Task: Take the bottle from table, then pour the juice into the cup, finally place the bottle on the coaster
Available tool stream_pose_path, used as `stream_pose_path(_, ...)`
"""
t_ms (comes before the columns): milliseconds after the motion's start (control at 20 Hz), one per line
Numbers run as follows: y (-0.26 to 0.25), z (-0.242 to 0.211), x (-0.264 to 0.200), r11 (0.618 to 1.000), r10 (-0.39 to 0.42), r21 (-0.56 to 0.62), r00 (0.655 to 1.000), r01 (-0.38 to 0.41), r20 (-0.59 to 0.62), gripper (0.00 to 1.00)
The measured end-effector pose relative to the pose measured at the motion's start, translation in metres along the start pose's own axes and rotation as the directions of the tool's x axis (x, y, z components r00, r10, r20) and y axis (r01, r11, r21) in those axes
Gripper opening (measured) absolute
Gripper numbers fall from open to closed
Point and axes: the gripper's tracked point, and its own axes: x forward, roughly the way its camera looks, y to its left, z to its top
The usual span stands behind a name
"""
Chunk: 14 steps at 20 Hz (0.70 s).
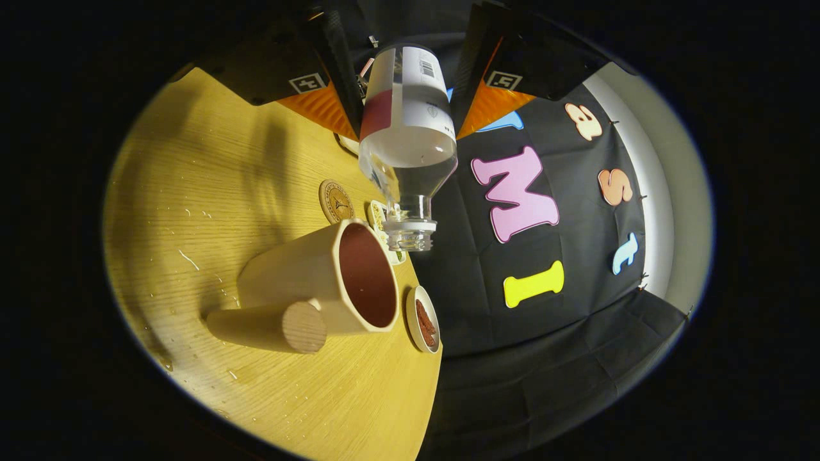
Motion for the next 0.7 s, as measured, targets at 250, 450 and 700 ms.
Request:
stream_pose_path(250,0.0024,-0.0012,0.0019,0.999,0.01,0.033,1.0,-0.009,-0.002,0.75)
stream_pose_path(450,0.0054,-0.0012,0.0029,0.998,0.018,0.058,1.0,-0.018,0.002,0.75)
stream_pose_path(700,0.0043,0.003,0.0043,0.995,0.019,0.099,1.0,-0.021,0.017,0.75)
